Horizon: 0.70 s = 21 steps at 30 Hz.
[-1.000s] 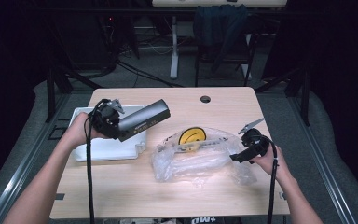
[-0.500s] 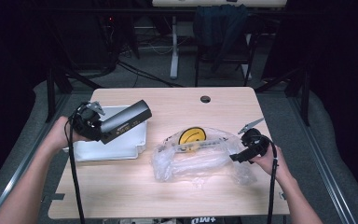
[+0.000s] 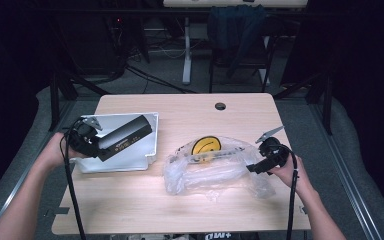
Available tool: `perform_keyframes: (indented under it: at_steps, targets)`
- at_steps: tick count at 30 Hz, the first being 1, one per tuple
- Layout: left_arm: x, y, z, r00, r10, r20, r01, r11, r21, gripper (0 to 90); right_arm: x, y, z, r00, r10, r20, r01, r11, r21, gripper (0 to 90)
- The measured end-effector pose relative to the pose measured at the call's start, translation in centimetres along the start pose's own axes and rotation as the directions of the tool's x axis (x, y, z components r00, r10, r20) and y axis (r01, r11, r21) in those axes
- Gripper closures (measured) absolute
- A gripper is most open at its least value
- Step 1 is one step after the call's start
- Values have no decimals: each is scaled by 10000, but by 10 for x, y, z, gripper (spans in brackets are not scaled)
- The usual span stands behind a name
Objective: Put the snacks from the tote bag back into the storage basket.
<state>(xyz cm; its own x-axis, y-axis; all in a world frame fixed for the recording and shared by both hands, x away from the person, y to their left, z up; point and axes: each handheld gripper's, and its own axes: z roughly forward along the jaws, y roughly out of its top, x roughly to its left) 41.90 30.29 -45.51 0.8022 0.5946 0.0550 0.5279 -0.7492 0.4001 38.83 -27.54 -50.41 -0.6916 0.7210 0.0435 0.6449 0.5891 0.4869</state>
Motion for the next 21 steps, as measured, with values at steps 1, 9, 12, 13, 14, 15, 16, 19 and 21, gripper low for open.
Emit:
perform_keyframes:
  at_steps: [1,9,12,13,14,15,16,19,21]
  targets:
    - [1,-2,3,10000,-22,83,22,10000,2,434,0,0,0,10000,2,5,-2,10000,-2,149]
    - [5,-14,29,9995,63,302,-72,9996,287,433,0,0,1,10000,77,21,-77,10000,-51,149]
    - [7,-15,37,9993,111,349,-123,9994,324,433,0,0,0,10000,14,34,-14,10000,-19,149]
    - [8,-15,39,9993,147,347,-158,9994,323,433,0,0,0,10000,3,40,-3,10000,-15,149]
    - [9,-14,40,9992,167,354,-178,9994,294,433,0,0,0,10000,-4,27,4,10000,6,149]
    - [10,-14,41,9990,185,399,-198,9993,317,433,0,0,0,10000,6,20,-6,10000,2,148]
    - [10,-14,43,9990,262,360,-273,9991,319,433,0,0,0,10000,4,27,-4,10000,-4,149]
    - [12,-13,48,9987,370,357,-383,9986,366,432,0,0,0,10000,93,-4,-93,9999,-111,149]
    - [13,-14,51,9986,321,430,-336,9988,352,432,0,0,0,10000,74,0,-74,9999,-72,149]
